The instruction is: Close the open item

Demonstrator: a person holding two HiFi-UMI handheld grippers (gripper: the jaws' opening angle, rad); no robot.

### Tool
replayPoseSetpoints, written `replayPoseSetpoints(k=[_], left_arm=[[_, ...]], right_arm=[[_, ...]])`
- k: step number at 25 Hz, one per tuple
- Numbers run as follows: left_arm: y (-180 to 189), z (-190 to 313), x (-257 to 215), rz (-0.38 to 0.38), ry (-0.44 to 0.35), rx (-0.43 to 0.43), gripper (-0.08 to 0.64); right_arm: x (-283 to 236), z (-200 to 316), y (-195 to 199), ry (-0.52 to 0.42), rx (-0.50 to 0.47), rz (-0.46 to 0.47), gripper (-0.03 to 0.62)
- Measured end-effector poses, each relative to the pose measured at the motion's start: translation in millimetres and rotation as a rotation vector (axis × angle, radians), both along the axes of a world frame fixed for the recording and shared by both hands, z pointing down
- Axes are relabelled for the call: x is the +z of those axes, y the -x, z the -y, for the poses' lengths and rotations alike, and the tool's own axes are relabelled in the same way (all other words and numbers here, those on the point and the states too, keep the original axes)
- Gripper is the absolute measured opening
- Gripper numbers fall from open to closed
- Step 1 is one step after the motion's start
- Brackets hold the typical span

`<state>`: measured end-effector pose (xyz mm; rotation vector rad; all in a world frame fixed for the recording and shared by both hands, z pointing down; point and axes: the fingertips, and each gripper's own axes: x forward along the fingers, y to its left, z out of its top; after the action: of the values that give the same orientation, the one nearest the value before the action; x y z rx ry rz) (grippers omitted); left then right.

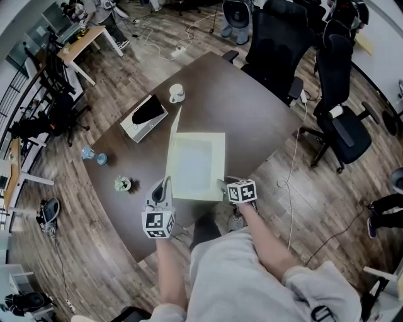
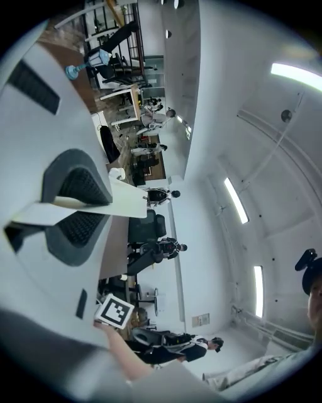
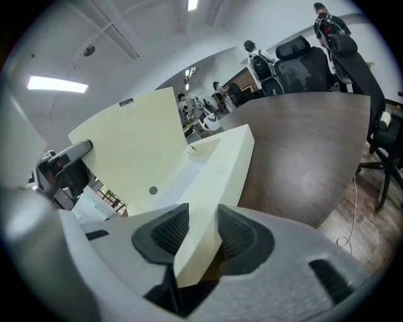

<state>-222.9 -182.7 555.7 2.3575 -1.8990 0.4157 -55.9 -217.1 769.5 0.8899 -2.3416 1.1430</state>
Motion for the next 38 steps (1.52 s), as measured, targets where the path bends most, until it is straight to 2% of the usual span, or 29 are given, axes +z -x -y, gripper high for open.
replayPoseSetpoints(k=[8, 14, 19, 29, 30, 32, 38], left_arm=[[-24.4, -0.1, 18.7, 0.092, 0.056, 0.135, 0.012], [-45.0, -7.4, 43.4, 0.194, 0.113, 0.234, 0.012], [-60.2, -10.6, 53.9, 0.269, 0.165, 0.295, 0.012], [-81.4, -16.0, 77.7, 0.291, 0.227, 0.381, 0.013], [-84.2, -17.0, 81.8, 0.294, 0.236, 0.392, 0.014], [-88.8, -18.0, 88.5, 0.3, 0.254, 0.41, 0.014], [-98.0, -20.4, 104.0, 0.309, 0.297, 0.438, 0.015]], right_arm=[[-3.3, -6.3, 13.3, -0.044, -0.072, -0.052, 0.152], [-4.1, -7.8, 13.0, -0.081, -0.112, -0.109, 0.156], [-4.7, -10.6, 14.4, -0.084, -0.129, -0.114, 0.16], [-4.7, -12.3, 17.1, -0.097, -0.157, -0.104, 0.163], [-4.8, -14.2, 18.6, -0.1, -0.171, -0.098, 0.171], [-5.9, -18.5, 23.0, -0.113, -0.21, -0.094, 0.238], [-11.5, -27.0, 28.2, -0.134, -0.309, -0.092, 0.284]])
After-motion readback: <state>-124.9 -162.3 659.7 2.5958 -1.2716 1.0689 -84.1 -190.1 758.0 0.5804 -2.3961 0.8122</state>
